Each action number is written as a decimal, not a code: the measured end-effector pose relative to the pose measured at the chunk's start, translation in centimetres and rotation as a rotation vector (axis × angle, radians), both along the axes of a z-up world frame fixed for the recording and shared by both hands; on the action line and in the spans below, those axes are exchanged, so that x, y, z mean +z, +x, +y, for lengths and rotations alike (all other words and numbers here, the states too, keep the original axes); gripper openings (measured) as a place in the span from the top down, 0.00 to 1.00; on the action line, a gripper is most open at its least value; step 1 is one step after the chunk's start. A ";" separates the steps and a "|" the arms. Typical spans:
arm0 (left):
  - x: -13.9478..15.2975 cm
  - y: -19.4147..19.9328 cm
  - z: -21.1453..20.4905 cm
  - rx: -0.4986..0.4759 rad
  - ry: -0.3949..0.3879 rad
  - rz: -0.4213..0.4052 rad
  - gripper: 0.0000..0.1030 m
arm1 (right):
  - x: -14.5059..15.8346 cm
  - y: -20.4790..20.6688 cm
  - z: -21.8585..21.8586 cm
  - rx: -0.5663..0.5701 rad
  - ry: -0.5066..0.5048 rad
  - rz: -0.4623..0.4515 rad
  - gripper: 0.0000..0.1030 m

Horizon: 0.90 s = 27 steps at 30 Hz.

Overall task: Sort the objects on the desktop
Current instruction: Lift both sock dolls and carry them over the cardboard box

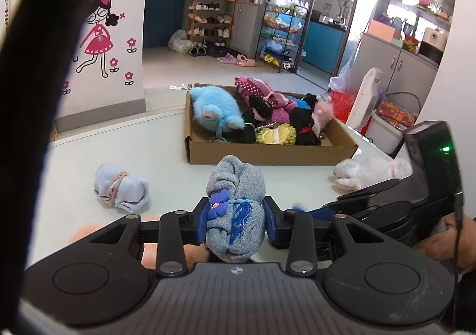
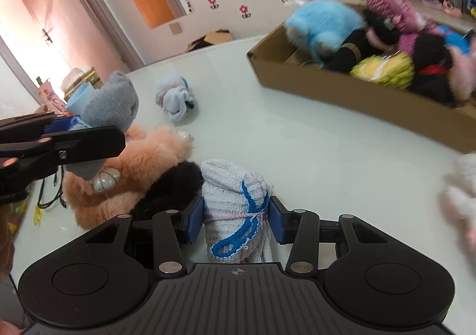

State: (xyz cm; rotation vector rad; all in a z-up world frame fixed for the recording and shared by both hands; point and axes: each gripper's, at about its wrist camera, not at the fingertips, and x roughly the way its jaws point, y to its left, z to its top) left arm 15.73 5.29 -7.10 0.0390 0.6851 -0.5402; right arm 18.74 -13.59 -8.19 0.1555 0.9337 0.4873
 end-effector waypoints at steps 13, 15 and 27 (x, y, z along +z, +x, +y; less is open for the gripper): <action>1.8 -0.7 -3.1 -0.028 0.003 -0.030 0.67 | 5.2 -0.4 -9.1 -0.100 0.078 -0.066 0.50; 2.3 -0.7 -3.6 -0.028 0.010 -0.038 0.67 | 6.7 -0.4 -10.9 -0.122 0.090 -0.088 0.50; 6.5 1.7 -6.0 0.010 0.021 -0.102 0.67 | 13.9 2.6 -18.4 -0.265 0.035 -0.233 0.50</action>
